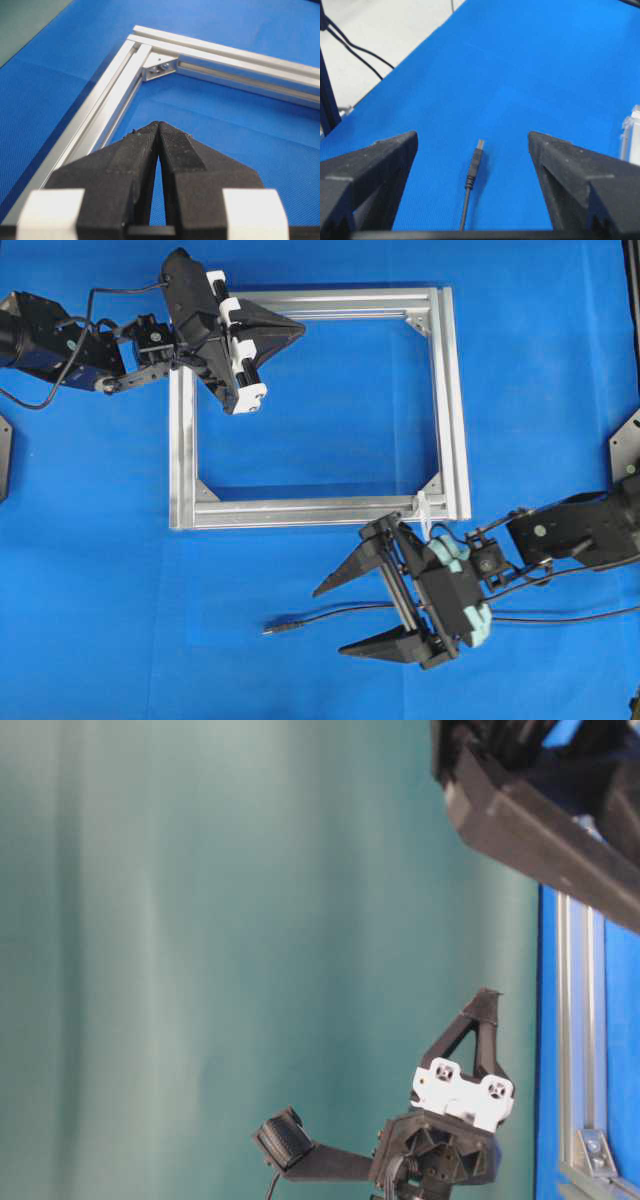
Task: Insert the wire through the string loop located on the right side.
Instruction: 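Lower the open right gripper onto the black USB cable plug end, then close the right gripper on the cable just behind the USB plug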
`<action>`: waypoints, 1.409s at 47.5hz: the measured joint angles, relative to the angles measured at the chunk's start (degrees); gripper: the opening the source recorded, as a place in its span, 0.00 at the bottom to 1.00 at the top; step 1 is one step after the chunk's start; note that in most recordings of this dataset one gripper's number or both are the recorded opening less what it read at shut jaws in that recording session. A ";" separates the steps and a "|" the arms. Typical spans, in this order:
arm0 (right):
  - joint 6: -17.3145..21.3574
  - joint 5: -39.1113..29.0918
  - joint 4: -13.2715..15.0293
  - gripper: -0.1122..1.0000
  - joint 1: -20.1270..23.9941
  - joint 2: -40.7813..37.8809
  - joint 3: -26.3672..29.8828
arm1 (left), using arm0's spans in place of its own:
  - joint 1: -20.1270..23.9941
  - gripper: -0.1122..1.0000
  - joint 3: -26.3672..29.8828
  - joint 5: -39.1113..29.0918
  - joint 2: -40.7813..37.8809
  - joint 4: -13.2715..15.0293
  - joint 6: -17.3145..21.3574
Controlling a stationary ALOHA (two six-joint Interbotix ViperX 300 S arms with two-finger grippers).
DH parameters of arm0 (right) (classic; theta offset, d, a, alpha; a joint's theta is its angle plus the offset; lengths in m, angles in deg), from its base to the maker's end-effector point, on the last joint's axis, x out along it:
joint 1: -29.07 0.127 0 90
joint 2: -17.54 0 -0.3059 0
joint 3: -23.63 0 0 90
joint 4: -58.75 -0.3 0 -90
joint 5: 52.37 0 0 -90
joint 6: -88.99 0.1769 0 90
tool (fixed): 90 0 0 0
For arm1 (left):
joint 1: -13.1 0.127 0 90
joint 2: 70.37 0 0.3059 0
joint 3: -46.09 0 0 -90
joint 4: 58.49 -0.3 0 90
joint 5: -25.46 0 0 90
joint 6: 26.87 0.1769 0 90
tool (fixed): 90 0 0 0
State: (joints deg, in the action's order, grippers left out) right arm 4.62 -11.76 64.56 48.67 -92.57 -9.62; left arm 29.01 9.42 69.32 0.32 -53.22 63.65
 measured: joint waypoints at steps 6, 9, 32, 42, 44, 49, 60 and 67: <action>1.67 -0.18 0.00 0.84 0.44 -2.99 1.67 | 0.00 0.10 0.00 0.00 0.00 0.09 0.00; 2.46 -0.18 0.00 0.84 0.44 -4.66 2.46 | 0.00 0.10 0.00 -0.18 0.00 0.00 0.00; 4.75 -0.26 -5.10 0.83 0.53 -14.41 5.62 | -0.09 0.10 0.00 -1.14 0.00 0.00 0.00; 4.75 -1.41 -5.89 0.76 0.53 -14.68 5.80 | -0.44 0.10 -0.26 -1.14 0.00 0.00 0.00; 4.75 -1.58 -5.89 0.71 0.53 -14.68 5.89 | -0.44 0.10 -0.35 -1.05 0.00 0.00 0.00; 4.75 -1.67 -5.89 0.52 0.53 -14.68 5.80 | -0.44 0.10 -0.35 -1.14 0.00 0.00 0.00; 4.75 -1.85 -5.89 0.09 0.53 -14.68 5.80 | -0.53 0.10 -0.35 -1.14 0.00 -0.09 0.00; 4.75 -1.85 -5.89 0.07 0.53 -14.68 5.89 | -0.53 0.10 -0.35 -1.14 0.00 -0.09 0.00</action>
State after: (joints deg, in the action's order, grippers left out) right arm 9.36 -13.61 58.67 49.19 -107.25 -3.73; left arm 28.48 9.07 68.18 0.32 -53.31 63.65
